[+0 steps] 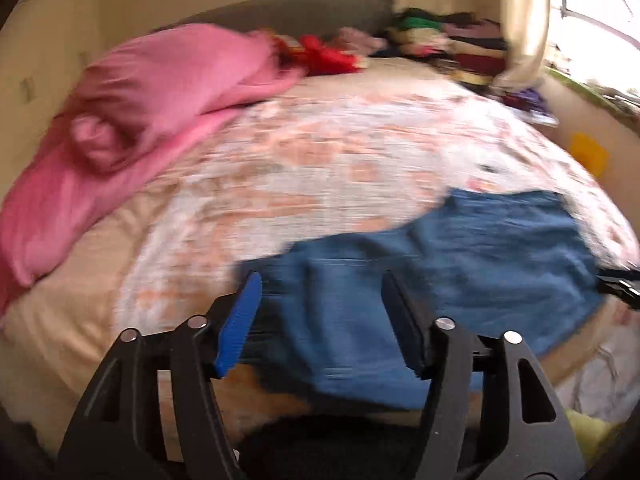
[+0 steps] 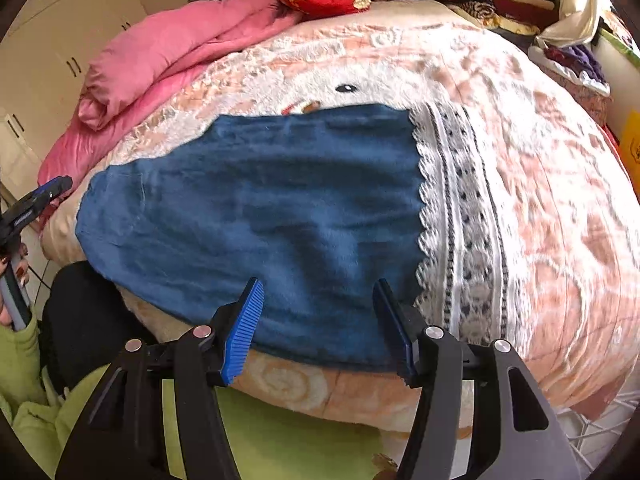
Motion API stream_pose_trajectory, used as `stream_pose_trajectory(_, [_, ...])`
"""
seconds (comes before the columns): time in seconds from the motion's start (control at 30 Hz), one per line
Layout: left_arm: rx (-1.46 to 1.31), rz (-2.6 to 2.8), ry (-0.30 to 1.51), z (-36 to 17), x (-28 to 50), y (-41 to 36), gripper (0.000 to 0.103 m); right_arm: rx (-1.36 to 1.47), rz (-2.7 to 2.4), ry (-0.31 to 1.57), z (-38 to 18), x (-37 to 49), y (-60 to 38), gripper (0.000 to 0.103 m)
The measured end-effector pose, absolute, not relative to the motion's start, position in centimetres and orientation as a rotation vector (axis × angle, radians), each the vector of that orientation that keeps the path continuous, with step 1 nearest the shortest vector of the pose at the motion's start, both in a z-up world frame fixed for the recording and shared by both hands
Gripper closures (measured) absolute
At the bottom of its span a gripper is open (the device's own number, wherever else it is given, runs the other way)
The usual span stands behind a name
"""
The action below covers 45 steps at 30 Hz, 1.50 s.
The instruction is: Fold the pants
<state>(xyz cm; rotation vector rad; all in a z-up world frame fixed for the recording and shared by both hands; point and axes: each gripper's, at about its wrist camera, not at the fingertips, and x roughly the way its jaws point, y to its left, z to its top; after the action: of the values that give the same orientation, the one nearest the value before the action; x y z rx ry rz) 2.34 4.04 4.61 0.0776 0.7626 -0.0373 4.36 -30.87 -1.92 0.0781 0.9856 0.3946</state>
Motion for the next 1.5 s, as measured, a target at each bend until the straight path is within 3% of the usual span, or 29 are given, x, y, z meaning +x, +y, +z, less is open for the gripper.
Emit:
stream_pose_trajectory(0.27, [0.181, -0.258, 0.988, -1.1, 5.8, -3.3, 0.041, 0.032, 0.47, 0.966, -1.0, 5.8, -28.0, 0.047])
stream_pose_trajectory(0.47, [0.206, -0.222, 1.094, -4.4, 7.1, -3.3, 0.035, 0.028, 0.488, 1.022, -3.1, 6.4, -27.2, 0.047])
stream_pose_trajectory(0.6, [0.14, -0.244, 1.108, -4.4, 7.4, -2.2, 0.034, 0.072, 0.458, 1.069, -5.2, 6.6, -28.0, 0.047])
stream_pose_trajectory(1.0, [0.118, -0.287, 0.981, 0.1, 10.6, -3.6, 0.034, 0.114, 0.409, 0.975, -1.8, 7.3, -31.2, 0.047])
stream_pose_trajectory(1.27, [0.095, -0.29, 0.983, 0.2, 16.2, -5.1, 0.034, 0.191, 0.252, 0.883, 1.2, 13.5, -37.8, 0.047])
stream_pose_trajectory(1.5, [-0.009, -0.302, 1.034, -1.7, 20.8, -4.8, 0.034, 0.283, 0.242, 0.946, -1.4, 19.9, -40.8, 0.047])
